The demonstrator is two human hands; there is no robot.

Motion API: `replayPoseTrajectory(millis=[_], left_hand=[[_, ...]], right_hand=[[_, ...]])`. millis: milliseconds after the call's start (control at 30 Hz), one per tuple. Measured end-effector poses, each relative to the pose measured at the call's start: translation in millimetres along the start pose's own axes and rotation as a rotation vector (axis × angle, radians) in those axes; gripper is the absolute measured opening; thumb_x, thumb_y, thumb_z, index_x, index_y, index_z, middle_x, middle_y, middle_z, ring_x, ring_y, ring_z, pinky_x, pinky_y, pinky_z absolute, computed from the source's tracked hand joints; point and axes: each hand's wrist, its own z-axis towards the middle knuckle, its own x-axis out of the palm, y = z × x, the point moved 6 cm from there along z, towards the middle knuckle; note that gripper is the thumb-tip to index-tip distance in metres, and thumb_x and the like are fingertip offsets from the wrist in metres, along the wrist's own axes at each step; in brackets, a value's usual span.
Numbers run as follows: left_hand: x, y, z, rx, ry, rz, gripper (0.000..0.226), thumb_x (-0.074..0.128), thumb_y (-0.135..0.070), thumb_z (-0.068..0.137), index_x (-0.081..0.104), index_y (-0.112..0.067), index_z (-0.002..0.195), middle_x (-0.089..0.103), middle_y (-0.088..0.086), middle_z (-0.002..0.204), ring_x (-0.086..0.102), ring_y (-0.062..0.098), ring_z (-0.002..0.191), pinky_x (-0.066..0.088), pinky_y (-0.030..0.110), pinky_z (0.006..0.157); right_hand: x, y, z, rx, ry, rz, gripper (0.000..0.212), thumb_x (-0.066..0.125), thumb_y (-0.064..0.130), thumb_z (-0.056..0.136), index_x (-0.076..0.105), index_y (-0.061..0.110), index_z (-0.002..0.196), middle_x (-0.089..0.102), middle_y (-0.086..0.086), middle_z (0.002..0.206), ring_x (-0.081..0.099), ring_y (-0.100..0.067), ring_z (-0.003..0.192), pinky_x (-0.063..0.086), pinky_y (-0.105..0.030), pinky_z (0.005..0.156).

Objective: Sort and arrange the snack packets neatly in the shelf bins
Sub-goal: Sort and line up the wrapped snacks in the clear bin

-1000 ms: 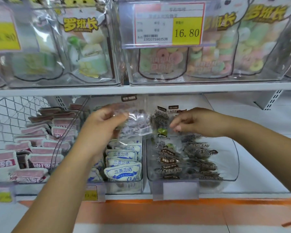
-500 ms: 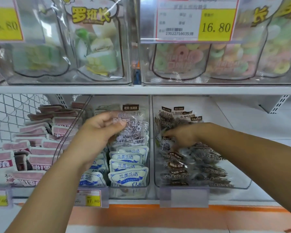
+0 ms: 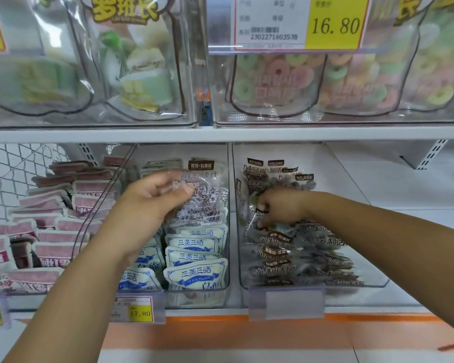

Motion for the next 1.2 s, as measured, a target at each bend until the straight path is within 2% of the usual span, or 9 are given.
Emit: replayPoseTrajectory(millis=[233,400,567,667,767,867,1067,1133,1200], left_hand=[[-1,-2,0,0.017,-0.013,-0.001,0.042,0.072,-0.041,0.061,0.063,-0.036,0.103,0.070,-0.004,0.097,0.061,0.004,0.079,0.043,0.038,0.096],[1,-2,-1,0.026,-0.021,0.016,0.046,0.072,-0.044,0.060,0.063,-0.038,0.105,0.069,-0.003,0.104,0.063,0.008,0.086,0.042,0.044,0.101],[0,-4,-4,0.034,-0.035,0.016,0.061,0.072,-0.043,0.060,0.062,-0.028,0.118,0.067,0.006,0.113,0.062,0.005,0.080,0.042,0.046,0.101],[1,-5,-5,0.040,-0.034,0.001,0.062,0.072,-0.040,0.062,0.061,-0.025,0.121,0.068,0.002,0.107,0.059,0.002,0.075,0.042,0.043,0.100],[2,-6,-6,0.043,-0.028,-0.009,0.058,0.072,-0.039,0.064,0.062,-0.025,0.120,0.067,-0.001,0.103,0.060,0.003,0.077,0.042,0.042,0.099],[3,-6,-4,0.049,-0.010,-0.006,0.044,0.072,-0.042,0.063,0.062,-0.037,0.107,0.068,-0.003,0.108,0.063,0.006,0.088,0.043,0.033,0.091],[4,-5,-2,0.073,-0.039,-0.063,0.040,0.072,-0.033,0.076,0.061,-0.032,0.115,0.066,-0.006,0.101,0.062,0.005,0.087,0.043,0.023,0.079],[2,-4,-2,0.079,-0.061,-0.078,0.041,0.072,-0.030,0.078,0.060,-0.029,0.117,0.064,-0.002,0.105,0.062,0.006,0.086,0.047,0.014,0.062],[0,-4,-2,0.089,-0.073,-0.096,0.036,0.071,-0.025,0.082,0.060,-0.029,0.116,0.064,-0.004,0.100,0.063,0.002,0.079,0.045,0.012,0.048]], right_hand=[[-24,8,-16,-0.107,-0.220,0.020,0.032,0.074,0.036,0.078,0.044,0.025,0.079,0.050,0.004,0.077,0.047,-0.016,0.066,0.035,-0.031,0.055],[-17,13,-31,-0.145,-0.135,0.176,0.066,0.072,0.033,0.081,0.042,0.033,0.139,0.047,0.017,0.094,0.052,-0.001,0.060,0.036,-0.014,0.050],[-31,15,-40,-0.186,-0.344,0.166,0.030,0.070,0.038,0.084,0.068,0.029,0.112,0.059,0.019,0.101,0.056,0.001,0.086,0.042,-0.019,0.073],[-21,17,-42,-0.216,-0.265,0.141,0.024,0.070,0.037,0.084,0.069,0.031,0.107,0.059,0.021,0.096,0.056,-0.002,0.089,0.042,-0.021,0.077],[-12,9,-44,-0.174,-0.076,0.297,0.044,0.071,0.033,0.084,0.058,0.033,0.126,0.062,0.016,0.113,0.058,-0.002,0.102,0.045,-0.015,0.086],[-14,4,-45,-0.199,-0.117,0.455,0.068,0.077,0.025,0.079,0.044,0.038,0.137,0.058,0.015,0.119,0.055,0.000,0.110,0.045,-0.019,0.096],[-9,13,-43,-0.222,-0.083,0.160,0.038,0.068,0.035,0.086,0.047,0.043,0.117,0.061,0.013,0.097,0.059,-0.008,0.091,0.048,-0.030,0.086],[-10,19,-38,-0.232,-0.115,0.037,0.015,0.062,0.035,0.090,0.049,0.043,0.091,0.059,0.009,0.092,0.057,-0.011,0.085,0.047,-0.032,0.080],[-12,26,-40,-0.272,-0.204,0.024,0.023,0.053,0.033,0.096,0.047,0.036,0.074,0.057,0.009,0.080,0.054,-0.008,0.074,0.044,-0.030,0.072]])
